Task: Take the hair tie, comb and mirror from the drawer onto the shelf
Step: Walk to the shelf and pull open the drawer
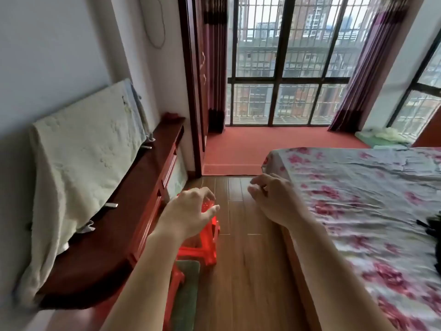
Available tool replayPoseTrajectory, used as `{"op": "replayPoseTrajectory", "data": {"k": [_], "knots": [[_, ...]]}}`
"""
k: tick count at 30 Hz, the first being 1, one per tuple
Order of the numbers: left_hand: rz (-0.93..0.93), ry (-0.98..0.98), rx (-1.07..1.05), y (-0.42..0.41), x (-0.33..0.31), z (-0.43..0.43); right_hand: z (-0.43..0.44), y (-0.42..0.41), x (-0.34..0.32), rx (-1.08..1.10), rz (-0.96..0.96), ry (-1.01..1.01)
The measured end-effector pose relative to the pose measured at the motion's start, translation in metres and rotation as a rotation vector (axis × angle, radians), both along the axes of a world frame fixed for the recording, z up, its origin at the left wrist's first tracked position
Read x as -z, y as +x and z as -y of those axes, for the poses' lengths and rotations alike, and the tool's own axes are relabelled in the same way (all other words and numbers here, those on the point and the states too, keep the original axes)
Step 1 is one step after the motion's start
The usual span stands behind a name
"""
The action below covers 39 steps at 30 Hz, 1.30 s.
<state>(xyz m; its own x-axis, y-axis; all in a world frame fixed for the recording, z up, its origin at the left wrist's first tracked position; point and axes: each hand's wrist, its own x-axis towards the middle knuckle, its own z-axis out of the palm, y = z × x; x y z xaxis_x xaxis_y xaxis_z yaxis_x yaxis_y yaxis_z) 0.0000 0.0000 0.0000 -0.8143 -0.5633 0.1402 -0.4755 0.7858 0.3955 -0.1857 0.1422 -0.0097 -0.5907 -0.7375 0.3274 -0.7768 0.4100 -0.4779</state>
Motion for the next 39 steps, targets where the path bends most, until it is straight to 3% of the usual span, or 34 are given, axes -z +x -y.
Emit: {"op": "replayPoseTrajectory", "data": {"k": [8,18,25,29,34,39], "knots": [[-0.054,0.014,-0.097,-0.115,-0.021,0.04,0.06,-0.123,-0.023,-0.088,0.031,-0.038],[0.009,0.049,-0.231,-0.189,0.015,0.149,0.179,-0.206,0.008,-0.202,0.167,0.012],[-0.094,0.101,-0.228,-0.258,0.017,0.264,0.299,-0.27,-0.015,-0.271,0.021,0.157],[-0.16,0.105,-0.249,-0.295,0.002,0.333,0.364,-0.306,-0.03,-0.246,-0.028,0.105],[-0.071,0.169,-0.256,-0.316,0.022,0.381,0.42,-0.329,0.0,-0.283,-0.03,0.211],[-0.021,0.125,-0.352,-0.338,0.033,0.432,0.487,-0.369,0.01,-0.341,-0.013,0.17]]}}
